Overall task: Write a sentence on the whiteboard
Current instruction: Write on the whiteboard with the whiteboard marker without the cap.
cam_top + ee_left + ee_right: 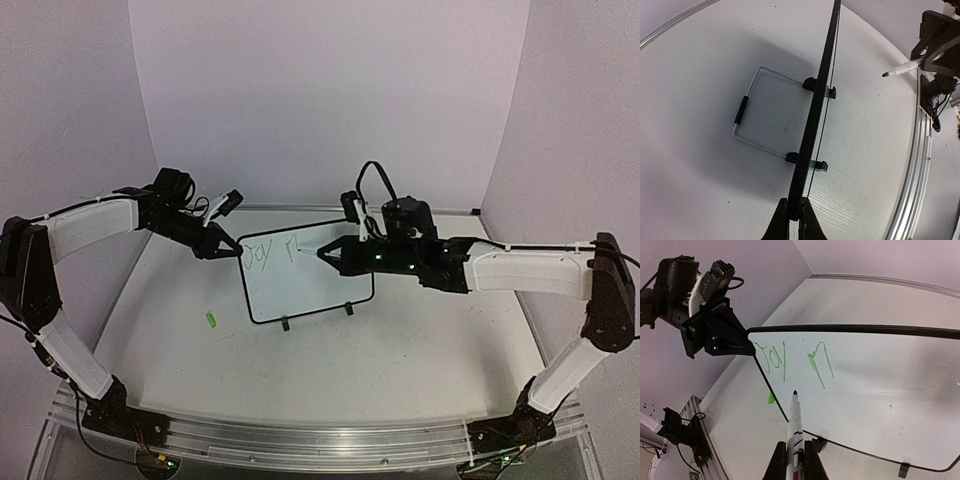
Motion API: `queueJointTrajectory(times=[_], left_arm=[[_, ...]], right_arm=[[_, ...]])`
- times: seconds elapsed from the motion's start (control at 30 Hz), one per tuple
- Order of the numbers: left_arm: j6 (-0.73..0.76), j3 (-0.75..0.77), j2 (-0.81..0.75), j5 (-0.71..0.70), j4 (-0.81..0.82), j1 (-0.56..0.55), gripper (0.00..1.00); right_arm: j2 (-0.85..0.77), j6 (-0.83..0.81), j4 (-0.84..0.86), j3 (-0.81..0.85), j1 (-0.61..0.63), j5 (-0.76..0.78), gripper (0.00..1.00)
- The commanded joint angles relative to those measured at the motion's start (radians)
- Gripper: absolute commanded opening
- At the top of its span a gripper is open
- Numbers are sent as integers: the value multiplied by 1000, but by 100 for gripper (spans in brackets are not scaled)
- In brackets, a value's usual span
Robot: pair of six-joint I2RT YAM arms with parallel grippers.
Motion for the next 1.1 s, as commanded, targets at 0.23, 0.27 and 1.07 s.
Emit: queueJointTrajectory(times=[0.23, 0.27, 1.07], left_arm=[[50, 1, -15, -125, 4, -3, 0], [50, 1, -14, -126, 3, -3, 0], [53, 1, -4, -139, -3, -13, 0]], right_arm=[[-121, -48, -76, -21, -102, -116, 0], [-122, -49, -75, -24, -111, -126, 0], [6, 45, 113, 3, -164, -140, 0]])
